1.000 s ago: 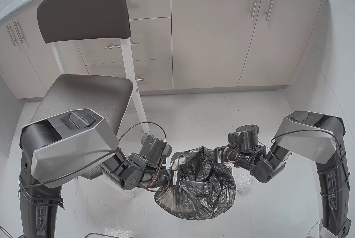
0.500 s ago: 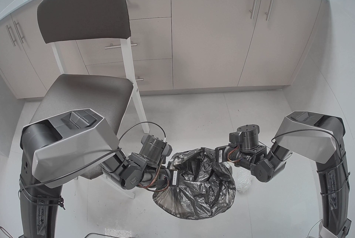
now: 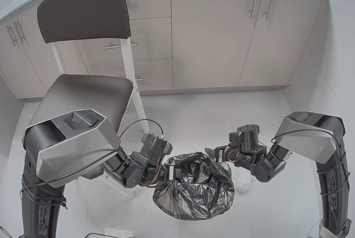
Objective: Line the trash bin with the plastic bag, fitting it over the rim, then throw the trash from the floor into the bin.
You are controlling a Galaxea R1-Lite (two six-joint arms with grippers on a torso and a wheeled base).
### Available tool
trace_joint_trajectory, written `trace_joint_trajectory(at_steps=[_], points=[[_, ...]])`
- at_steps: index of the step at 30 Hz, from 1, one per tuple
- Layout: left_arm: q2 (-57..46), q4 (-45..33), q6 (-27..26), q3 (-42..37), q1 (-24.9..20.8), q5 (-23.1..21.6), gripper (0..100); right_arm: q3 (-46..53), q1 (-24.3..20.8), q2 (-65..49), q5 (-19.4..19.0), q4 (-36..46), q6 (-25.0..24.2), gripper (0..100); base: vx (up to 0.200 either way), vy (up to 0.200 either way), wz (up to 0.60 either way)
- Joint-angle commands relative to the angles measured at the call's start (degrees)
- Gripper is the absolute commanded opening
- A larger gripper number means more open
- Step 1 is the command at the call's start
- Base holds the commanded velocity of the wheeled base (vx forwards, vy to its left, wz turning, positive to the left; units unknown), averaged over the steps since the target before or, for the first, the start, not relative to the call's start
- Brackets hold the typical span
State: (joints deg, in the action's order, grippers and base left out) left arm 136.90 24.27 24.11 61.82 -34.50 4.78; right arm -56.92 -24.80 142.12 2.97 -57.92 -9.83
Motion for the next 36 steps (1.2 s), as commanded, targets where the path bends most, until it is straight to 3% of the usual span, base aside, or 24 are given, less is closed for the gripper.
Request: trace_joint_trajectory(at_steps=[1,4,13,17,36], points=[[1.5,-0.2,0.0,1.2,0.0,3.1,100,0.6,-0.5,-0.3,0.0,-0.1,0.1,100,0.0,0.0,0.0],[2.9,-0.5,0.1,2.5,0.0,5.9,100,1.0,-1.0,-0.2,0.0,-0.1,0.1,100,0.0,0.0,0.0],[3.0,-0.7,2.9,3.5,0.6,6.9,100,3.5,-2.7,-0.2,-0.2,-0.2,0.2,100,0.0,0.0,0.0],[3.4,-0.2,3.0,3.7,0.6,9.4,100,3.1,-2.7,0.7,-0.2,-0.1,0.2,100,0.0,0.0,0.0],[5.7,-0.7,3.0,6.0,2.2,9.8,100,-1.6,1.3,5.1,1.5,0.2,1.9,100,0.0,0.0,0.0]])
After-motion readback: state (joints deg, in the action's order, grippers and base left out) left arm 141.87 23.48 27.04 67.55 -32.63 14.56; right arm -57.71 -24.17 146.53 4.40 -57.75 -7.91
